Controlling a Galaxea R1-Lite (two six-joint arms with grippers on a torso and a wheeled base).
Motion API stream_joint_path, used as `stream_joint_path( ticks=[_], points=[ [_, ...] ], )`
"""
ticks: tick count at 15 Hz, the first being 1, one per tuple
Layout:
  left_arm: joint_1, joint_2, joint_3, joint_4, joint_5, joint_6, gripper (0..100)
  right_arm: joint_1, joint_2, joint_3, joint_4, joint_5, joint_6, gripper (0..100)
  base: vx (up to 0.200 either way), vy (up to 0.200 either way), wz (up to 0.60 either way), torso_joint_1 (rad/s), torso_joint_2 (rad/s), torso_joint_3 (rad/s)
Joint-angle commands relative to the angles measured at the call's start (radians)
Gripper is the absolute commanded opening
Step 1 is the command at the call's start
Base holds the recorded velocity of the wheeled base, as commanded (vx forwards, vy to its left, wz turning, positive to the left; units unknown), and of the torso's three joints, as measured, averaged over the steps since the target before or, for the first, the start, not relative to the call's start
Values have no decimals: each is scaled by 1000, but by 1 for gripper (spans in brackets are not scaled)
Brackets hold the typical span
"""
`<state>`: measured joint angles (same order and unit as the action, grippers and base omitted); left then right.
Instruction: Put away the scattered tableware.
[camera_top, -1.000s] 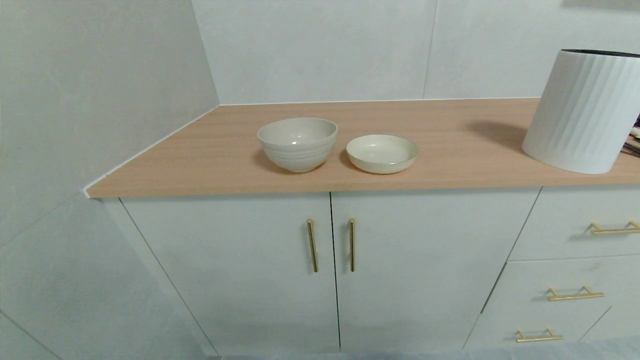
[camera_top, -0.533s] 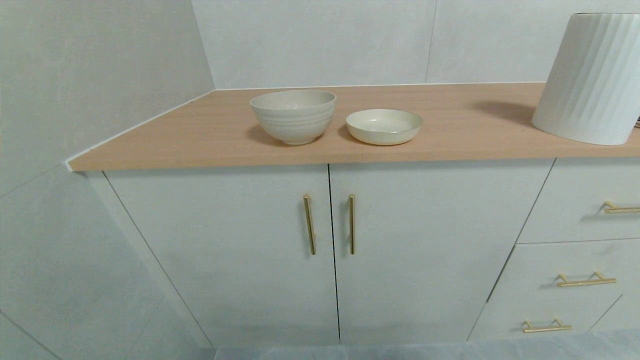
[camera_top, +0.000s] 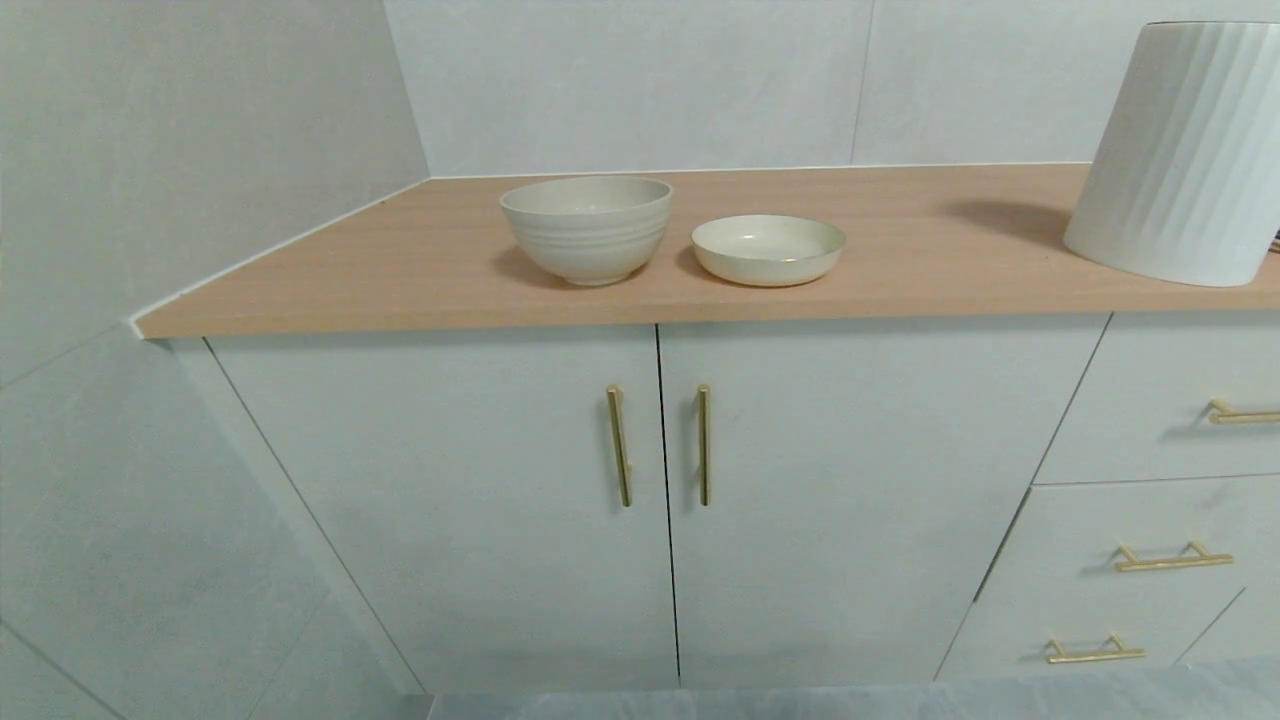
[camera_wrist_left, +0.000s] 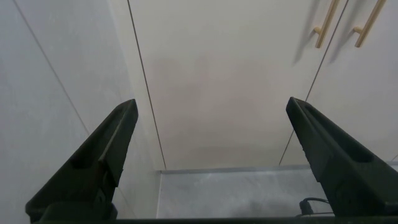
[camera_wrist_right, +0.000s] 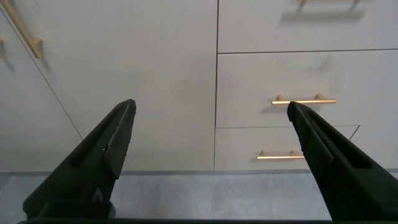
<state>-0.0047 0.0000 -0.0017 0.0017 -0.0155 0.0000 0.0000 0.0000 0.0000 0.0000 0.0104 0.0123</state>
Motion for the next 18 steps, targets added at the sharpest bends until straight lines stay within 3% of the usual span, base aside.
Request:
stream_joint_path(
  ticks=[1, 6, 7, 13, 16, 18],
  points=[
    [0, 0, 0, 0, 0, 0, 100, 0, 0, -2, 0, 0, 0, 100, 0, 0, 0, 0, 0, 0],
    [0, 0, 0, 0, 0, 0, 100, 0, 0, -6, -11, 3, 3, 100, 0, 0, 0, 0, 0, 0],
    [0, 0, 0, 0, 0, 0, 100, 2, 9, -91, -87, 74, 17, 100, 0, 0, 0, 0, 0, 0],
    [0, 0, 0, 0, 0, 0, 100, 63, 344, -207, 18, 395, 21, 100, 0, 0, 0, 0, 0, 0],
    [0, 0, 0, 0, 0, 0, 100, 107, 568, -253, -5, 419, 21, 100, 0, 0, 0, 0, 0, 0],
    [0, 0, 0, 0, 0, 0, 100, 218, 719, -273, -107, 433, 21, 100, 0, 0, 0, 0, 0, 0]
  ],
)
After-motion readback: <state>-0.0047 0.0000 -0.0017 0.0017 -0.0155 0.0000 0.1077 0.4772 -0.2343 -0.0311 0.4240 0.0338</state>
